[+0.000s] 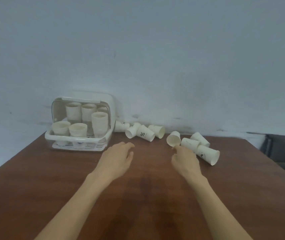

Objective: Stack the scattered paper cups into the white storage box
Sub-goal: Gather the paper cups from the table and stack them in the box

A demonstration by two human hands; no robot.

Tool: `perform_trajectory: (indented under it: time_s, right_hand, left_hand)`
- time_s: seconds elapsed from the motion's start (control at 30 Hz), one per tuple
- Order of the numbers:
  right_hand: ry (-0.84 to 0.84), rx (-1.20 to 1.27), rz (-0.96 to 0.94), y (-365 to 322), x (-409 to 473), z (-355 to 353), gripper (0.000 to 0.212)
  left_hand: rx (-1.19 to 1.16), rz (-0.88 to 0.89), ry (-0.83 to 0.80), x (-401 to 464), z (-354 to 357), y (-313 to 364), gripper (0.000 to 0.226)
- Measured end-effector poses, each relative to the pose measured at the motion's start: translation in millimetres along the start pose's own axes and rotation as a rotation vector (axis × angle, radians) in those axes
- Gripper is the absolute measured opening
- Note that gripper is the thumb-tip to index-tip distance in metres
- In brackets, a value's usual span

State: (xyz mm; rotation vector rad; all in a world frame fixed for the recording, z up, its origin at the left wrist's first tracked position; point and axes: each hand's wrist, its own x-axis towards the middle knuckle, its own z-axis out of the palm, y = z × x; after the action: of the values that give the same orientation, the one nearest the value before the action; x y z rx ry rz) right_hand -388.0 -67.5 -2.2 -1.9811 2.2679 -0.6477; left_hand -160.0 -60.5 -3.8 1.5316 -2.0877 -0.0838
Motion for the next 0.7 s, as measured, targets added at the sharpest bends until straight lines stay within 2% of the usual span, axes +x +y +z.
perform_trajectory:
  time_s: [0.07,0.17,0.33,0.47,0.7]
  right_hand:
    - [0.021,-0.002,0.071,24,1,3,0.020]
    - [0.091,0.020,0.182,56,5,10,0.025]
    - [0.238,-0.035,0.357,99,19,22,0.016]
    - [0.322,-0.130,0.398,127,38,45,0.021]
    - [0.360,-0.130,0.475,156,77,73,0.026]
  left_hand:
    - [0.014,0.017,-0.041,3,12,12,0.032]
    - [0.047,0.045,-0.078,9,27,30,0.032]
    - [0.076,0.079,-0.105,20,54,55,0.033]
    - [0.075,0.102,-0.101,26,75,63,0.032]
    - [0.096,0.126,-0.108,53,108,73,0.033]
